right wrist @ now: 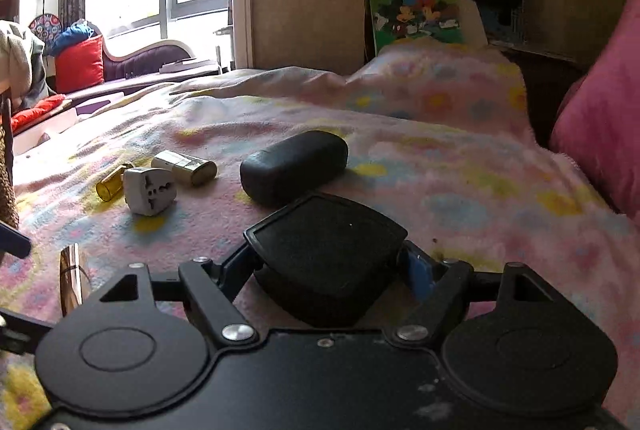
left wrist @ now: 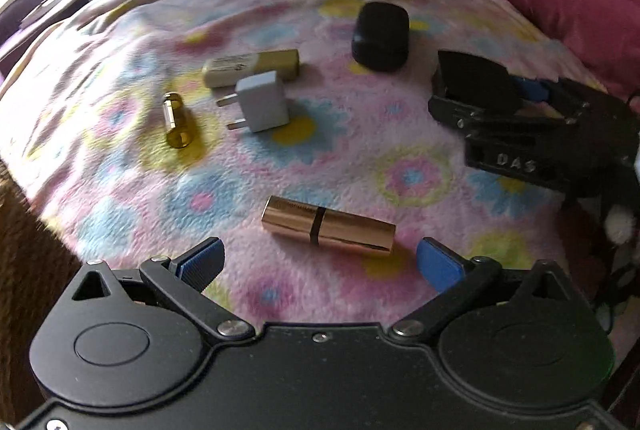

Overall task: Organize rigid objects
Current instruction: 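Grasp the rose-gold lipstick with the left gripper while the right gripper holds the black case, then carry the lipstick and black case over the basket and open both grippers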

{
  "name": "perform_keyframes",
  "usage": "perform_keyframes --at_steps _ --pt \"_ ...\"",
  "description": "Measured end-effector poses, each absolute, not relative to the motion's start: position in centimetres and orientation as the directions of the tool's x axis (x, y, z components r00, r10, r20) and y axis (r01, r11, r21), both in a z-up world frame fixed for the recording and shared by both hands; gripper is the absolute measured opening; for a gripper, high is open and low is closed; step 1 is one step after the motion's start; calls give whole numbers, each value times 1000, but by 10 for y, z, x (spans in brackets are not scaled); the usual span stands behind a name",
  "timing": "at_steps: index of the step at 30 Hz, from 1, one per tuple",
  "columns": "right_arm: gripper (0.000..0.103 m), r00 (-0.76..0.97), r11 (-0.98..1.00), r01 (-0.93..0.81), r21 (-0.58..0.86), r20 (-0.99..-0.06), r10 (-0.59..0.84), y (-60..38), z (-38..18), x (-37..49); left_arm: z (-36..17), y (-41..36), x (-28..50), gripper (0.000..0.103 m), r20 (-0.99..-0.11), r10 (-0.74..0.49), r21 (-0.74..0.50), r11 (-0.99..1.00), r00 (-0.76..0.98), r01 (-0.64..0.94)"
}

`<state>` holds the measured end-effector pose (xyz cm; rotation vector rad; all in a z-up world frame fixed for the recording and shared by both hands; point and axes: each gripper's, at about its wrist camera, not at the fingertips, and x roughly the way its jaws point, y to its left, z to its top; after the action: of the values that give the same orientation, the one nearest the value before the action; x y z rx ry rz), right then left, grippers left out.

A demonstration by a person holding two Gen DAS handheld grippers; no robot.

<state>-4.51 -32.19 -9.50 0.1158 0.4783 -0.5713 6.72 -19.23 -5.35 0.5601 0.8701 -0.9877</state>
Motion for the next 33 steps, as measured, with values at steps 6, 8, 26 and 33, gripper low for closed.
perform_keyframes --at_steps 6,8,26,33 --pt "79 746 841 542 4 -463 -479 -325 -97 -45 -59 -198 75 97 -822 -505 12 445 262 896" --pt "79 747 841 541 7 -462 -478 -325 -97 -46 -59 -197 77 86 -819 -523 -30 450 236 892" --pt "79 724 836 547 -43 -476 -499 -320 -96 -41 -20 -119 57 67 -774 -502 -174 756 387 631" --pt "78 691 826 553 -105 -496 -526 -312 -90 -36 3 -74 27 67 -716 -421 -105 854 556 510"
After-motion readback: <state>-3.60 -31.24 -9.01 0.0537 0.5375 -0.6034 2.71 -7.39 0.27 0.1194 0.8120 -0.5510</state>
